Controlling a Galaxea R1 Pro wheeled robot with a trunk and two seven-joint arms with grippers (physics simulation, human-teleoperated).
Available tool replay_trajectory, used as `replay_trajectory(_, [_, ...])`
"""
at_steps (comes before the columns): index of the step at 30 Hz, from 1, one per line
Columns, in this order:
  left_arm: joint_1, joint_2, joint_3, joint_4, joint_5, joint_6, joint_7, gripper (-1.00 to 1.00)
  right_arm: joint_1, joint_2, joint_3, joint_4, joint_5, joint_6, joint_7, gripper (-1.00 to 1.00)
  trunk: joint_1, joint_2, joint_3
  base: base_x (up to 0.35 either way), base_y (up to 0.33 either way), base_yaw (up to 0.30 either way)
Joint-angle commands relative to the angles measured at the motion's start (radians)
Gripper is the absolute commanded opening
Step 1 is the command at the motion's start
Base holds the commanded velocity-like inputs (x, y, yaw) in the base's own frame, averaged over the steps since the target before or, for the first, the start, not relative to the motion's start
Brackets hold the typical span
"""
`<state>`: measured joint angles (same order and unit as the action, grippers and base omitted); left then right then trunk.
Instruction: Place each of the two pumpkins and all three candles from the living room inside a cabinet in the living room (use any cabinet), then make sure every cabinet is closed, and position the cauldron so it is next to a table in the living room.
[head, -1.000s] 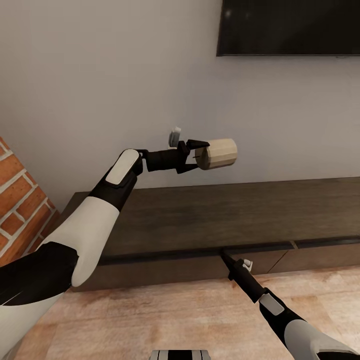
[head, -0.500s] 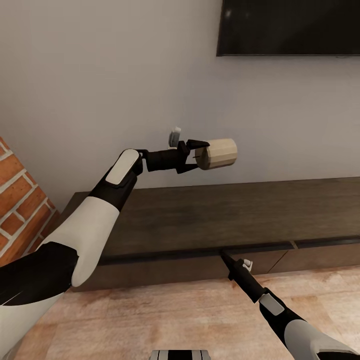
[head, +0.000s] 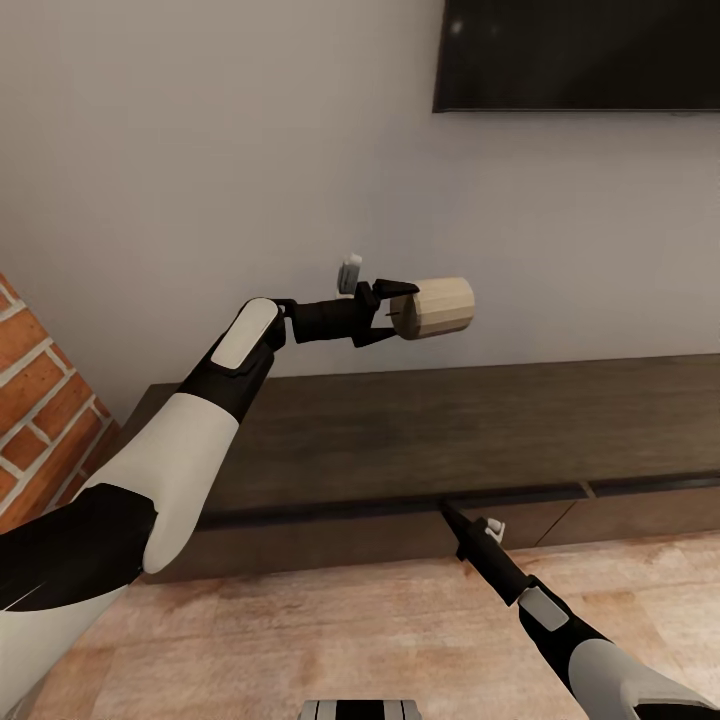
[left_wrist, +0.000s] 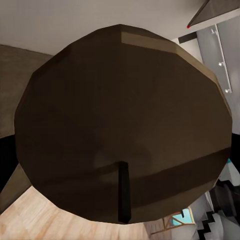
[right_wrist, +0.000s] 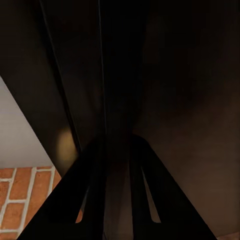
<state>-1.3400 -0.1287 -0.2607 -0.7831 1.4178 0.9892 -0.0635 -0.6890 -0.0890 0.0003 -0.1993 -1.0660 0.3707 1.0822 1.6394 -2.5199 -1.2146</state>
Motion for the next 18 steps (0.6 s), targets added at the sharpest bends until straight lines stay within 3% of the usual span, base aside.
replay_trajectory(1, [-0.001, 0.0, 0.0, 0.001, -0.005, 0.002, -0.007, -1.0, -0.001, 0.0, -0.01, -0.025, -0.011, 0.014, 0.005, -1.0, 0.0, 0.0, -0.001, -0.056, 0.0, 0.0])
replay_trajectory(18, [-0.001, 0.0, -0.005, 0.001, -0.005, 0.002, -0.007, -1.0, -0.001, 0.0, -0.01, -0.025, -0.011, 0.014, 0.005, -1.0, 0.0, 0.0, -0.001, -0.093, 0.0, 0.0])
